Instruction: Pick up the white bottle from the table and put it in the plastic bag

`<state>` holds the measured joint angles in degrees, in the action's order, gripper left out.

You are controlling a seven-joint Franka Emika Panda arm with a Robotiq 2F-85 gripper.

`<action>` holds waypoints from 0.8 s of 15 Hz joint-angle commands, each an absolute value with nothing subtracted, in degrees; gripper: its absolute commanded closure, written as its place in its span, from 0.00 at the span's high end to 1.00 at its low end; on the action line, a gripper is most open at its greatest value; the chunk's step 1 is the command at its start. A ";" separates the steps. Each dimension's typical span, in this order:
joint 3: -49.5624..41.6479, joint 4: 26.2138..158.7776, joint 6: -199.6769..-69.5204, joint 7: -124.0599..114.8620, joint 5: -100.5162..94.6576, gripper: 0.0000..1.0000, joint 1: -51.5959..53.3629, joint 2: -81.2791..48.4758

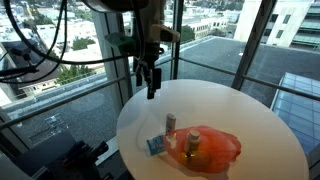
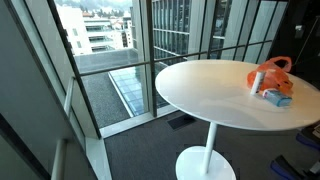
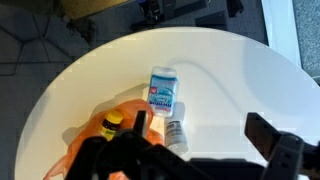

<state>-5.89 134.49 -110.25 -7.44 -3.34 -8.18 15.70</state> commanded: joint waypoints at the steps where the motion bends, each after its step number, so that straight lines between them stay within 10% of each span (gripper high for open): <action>1: -6.78 130.05 -111.67 -6.92 -2.50 1.00 -8.33 9.81; 12: -7.67 129.95 -121.80 -7.43 -4.03 1.00 -8.22 2.30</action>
<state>-7.60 130.04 -122.00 -7.46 -4.04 -8.28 2.24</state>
